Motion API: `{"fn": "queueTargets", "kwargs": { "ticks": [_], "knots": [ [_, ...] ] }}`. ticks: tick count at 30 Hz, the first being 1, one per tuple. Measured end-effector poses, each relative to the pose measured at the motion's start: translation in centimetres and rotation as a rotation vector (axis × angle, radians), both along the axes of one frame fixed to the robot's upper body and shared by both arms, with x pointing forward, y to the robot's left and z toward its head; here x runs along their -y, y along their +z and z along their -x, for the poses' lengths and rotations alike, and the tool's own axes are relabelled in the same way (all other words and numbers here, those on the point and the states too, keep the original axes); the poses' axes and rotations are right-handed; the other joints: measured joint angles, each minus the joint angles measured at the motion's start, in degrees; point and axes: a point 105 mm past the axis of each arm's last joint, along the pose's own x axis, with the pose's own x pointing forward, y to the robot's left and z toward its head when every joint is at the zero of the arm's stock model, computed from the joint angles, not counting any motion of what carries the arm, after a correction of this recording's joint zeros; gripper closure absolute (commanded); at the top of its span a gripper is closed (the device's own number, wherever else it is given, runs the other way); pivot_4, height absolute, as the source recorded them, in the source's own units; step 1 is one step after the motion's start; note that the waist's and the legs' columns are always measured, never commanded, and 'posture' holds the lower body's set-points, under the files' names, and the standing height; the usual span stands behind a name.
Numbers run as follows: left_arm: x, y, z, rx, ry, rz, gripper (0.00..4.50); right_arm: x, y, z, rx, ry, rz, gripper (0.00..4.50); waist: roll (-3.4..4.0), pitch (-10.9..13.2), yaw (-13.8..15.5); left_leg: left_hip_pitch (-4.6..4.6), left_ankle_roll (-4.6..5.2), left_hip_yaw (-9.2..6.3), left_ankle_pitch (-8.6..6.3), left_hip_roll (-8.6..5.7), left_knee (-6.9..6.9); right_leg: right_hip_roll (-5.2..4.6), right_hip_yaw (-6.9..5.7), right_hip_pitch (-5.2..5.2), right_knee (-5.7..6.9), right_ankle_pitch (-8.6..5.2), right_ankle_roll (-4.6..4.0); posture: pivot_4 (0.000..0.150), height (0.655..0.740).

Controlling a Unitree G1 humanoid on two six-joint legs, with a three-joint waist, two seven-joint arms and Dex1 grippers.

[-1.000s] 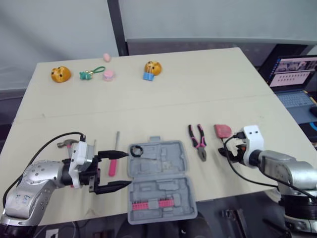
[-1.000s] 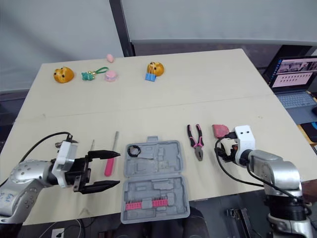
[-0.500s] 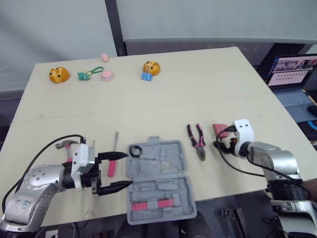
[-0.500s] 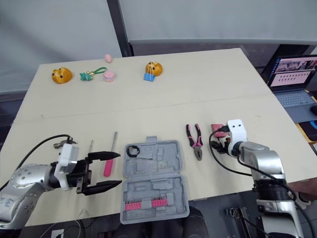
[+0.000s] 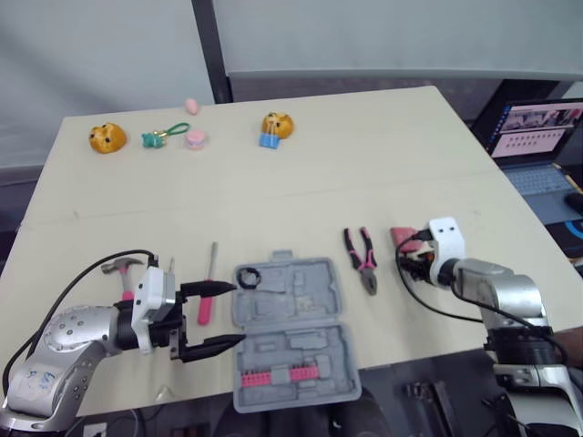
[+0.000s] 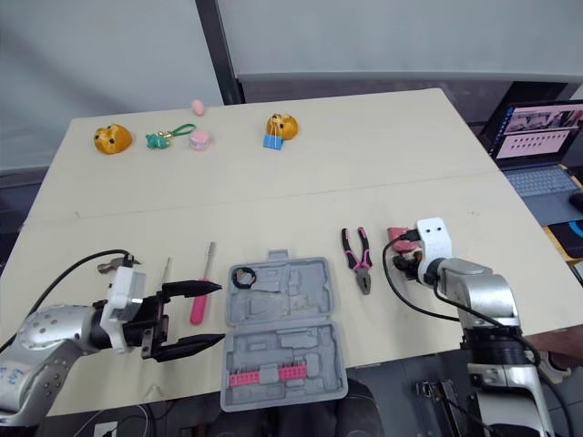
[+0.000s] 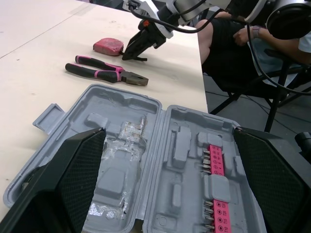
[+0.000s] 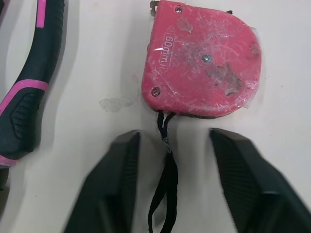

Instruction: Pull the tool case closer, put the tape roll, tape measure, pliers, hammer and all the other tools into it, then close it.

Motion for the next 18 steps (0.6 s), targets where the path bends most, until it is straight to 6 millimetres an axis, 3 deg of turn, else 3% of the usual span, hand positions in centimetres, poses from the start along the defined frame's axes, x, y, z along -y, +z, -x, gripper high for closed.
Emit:
{"fn": "queueTargets", "kwargs": {
  "ticks": [2,18],
  "knots": [
    [0.0,0.0,0.0,0.001,0.0,0.0,0.0,-0.1,0.0,0.1,-0.003,0.002,-0.002,4.45,0.0,0.0,0.01,-0.01,0.0,0.0,0.0,0.0,0.0,0.0,0.0,0.0,-0.01,0.0,0.0,0.15,0.74],
    [0.0,0.0,0.0,-0.003,-0.009,0.0,0.0,-0.6,-0.2,1.2,-0.015,0.015,0.003,4.48,0.0,0.0,0.11,-0.05,0.0,-0.02,0.0,0.0,-0.06,0.0,-0.03,0.0,-0.13,0.0,0.0,0.15,0.74]
  ]
}}
